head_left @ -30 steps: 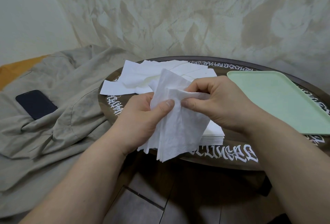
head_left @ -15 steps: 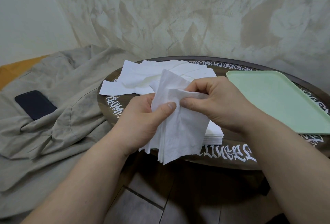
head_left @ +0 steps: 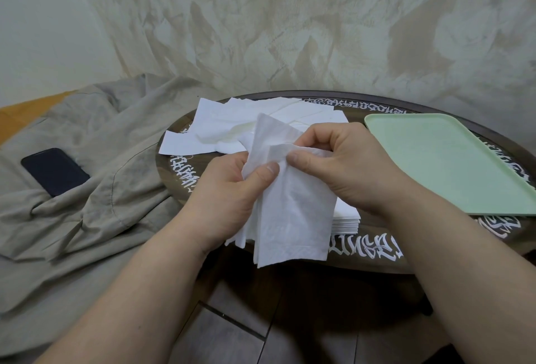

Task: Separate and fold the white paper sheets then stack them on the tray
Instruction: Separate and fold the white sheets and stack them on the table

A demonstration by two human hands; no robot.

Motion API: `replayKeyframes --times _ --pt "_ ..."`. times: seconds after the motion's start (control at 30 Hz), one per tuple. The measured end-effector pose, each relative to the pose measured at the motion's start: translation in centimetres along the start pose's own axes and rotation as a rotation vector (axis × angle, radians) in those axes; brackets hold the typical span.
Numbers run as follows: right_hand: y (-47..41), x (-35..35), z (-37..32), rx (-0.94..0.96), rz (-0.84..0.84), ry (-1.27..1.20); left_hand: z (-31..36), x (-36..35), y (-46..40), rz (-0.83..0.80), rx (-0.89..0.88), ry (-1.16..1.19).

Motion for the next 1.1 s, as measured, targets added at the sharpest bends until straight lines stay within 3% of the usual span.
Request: replayKeyframes --times 0.27,0.43,0.6,0.8,0.93,1.1 --pt "0.1 -0.4 -1.5 0.297 0.056 0.35 0.5 0.0 -0.1 0.007 -0.057 -0.092" --pt "0.1 -0.6 -1.9 0.34 0.065 0.5 0.5 0.1 -0.1 0.026 -0.053 -0.117" --pt "0.0 -0.7 -1.3 0.222 -0.024 0.445 0.4 0.1 0.0 0.043 -0.011 -0.071" --pt "0.0 -0.4 -0.7 0.147 -0.043 0.311 -0.1 0.3 -0.1 0.086 0.138 0.21" --pt "0.2 -0.5 -0.6 0.097 -0.087 0.191 -0.3 0.6 -0.2 0.105 0.151 0.207" --pt "0.2 -0.5 0.4 -0.028 -0.122 0.112 -0.2 1.8 -0.4 0.246 0.102 0.273"
Point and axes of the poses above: each hand's wrist, its own y-axis away from the middle knuckle, its own x-axis out of the back of the hand, z = x × y, the point moved 6 cm from there along -y, towards the middle knuckle, and after that the axes turned 7 degrees about -y, right-handed, at the moved point
